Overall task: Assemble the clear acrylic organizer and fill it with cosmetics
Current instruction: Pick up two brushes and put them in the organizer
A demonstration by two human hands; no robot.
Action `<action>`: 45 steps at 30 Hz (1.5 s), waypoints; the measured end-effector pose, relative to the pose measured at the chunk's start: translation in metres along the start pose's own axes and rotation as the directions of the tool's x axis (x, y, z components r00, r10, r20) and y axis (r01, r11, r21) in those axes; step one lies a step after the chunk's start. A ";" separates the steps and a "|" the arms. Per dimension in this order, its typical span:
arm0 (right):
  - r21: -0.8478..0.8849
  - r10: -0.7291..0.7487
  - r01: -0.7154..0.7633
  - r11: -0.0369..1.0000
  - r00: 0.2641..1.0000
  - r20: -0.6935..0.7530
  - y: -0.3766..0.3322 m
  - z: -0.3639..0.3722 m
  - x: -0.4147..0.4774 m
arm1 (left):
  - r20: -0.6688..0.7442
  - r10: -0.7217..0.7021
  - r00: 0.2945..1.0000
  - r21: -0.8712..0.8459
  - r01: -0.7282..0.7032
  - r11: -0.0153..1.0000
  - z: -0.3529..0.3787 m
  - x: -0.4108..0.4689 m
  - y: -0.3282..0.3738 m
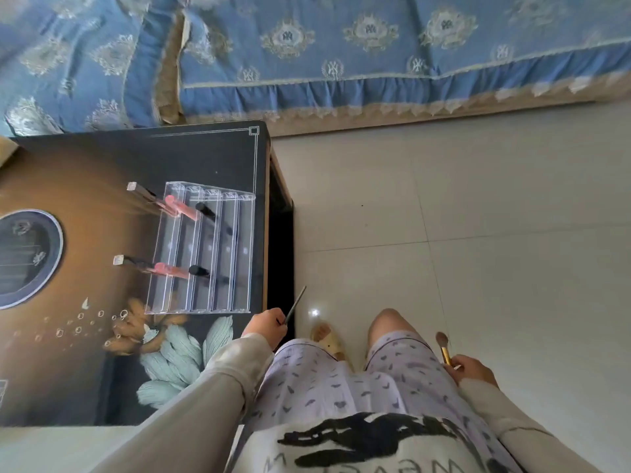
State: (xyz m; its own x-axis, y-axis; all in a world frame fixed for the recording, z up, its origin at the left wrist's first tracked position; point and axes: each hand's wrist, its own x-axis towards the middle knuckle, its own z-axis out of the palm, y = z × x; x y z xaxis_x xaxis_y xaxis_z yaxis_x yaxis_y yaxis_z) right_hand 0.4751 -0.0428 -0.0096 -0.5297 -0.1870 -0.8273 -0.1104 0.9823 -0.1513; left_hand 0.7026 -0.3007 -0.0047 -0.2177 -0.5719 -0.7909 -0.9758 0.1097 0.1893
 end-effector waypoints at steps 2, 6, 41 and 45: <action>-0.021 -0.036 0.036 0.999 0.999 0.017 -0.019 -0.015 0.016 | -0.020 -0.015 1.000 -0.042 0.015 0.999 -0.005 0.006 0.005; -0.157 -0.151 0.154 0.975 0.988 0.034 -0.061 -0.051 0.049 | -0.004 -0.111 0.994 -0.104 0.110 0.988 -0.005 0.007 0.008; -0.768 -0.453 0.606 0.209 0.755 0.473 -0.415 -0.056 0.126 | 0.214 -0.668 0.712 -0.847 0.476 0.237 -0.019 0.001 0.004; -0.757 -0.427 0.640 0.132 0.726 0.539 -0.431 -0.045 0.117 | 0.163 -0.659 0.734 -0.856 0.437 0.275 -0.041 0.017 0.004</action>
State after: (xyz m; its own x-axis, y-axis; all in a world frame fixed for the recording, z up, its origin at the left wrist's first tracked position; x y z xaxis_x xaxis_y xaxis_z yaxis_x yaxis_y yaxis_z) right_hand 0.4223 -0.4886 -0.0171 0.1164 -0.5488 -0.8278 -0.9902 0.0011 -0.1399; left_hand 0.6957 -0.3433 0.0065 0.4799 -0.3598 -0.8002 -0.3455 -0.9158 0.2046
